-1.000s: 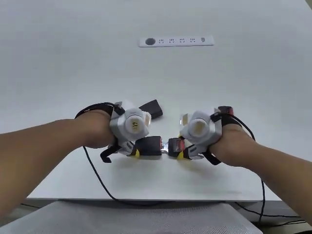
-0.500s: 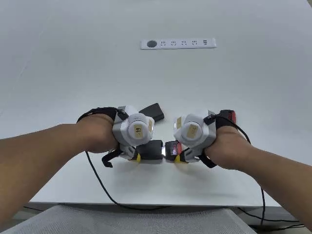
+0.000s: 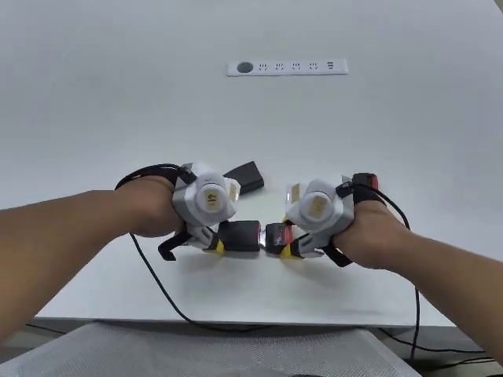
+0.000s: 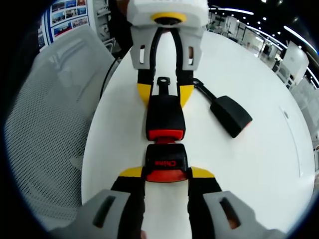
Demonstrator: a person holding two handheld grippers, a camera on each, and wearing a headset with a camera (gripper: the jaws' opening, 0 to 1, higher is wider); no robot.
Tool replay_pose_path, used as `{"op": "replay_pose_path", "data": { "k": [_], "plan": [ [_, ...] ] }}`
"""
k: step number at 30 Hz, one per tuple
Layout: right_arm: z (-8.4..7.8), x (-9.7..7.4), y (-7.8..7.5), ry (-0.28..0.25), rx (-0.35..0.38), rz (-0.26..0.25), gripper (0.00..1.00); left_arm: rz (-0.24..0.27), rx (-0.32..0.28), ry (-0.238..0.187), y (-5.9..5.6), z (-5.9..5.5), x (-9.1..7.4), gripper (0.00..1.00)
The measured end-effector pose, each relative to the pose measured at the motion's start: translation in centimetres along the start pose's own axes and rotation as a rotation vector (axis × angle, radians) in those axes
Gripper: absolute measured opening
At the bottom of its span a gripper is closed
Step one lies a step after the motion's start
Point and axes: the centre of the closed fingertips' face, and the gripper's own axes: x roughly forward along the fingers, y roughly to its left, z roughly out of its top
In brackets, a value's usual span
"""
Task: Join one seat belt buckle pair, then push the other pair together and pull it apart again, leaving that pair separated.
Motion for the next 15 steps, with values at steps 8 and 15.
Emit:
{"op": "replay_pose_path", "data": {
  "k": [8,15],
  "plan": [
    [-0.09,-0.36,0.17,-0.016,0.018,0.009,0.32,-0.001,-0.036,0.000,0.01,-0.09,-0.03,0.28],
    [-0.08,-0.50,0.24,-0.016,0.017,0.009,0.32,-0.004,-0.038,0.003,-0.10,-0.08,-0.06,0.28]
  ]
}}
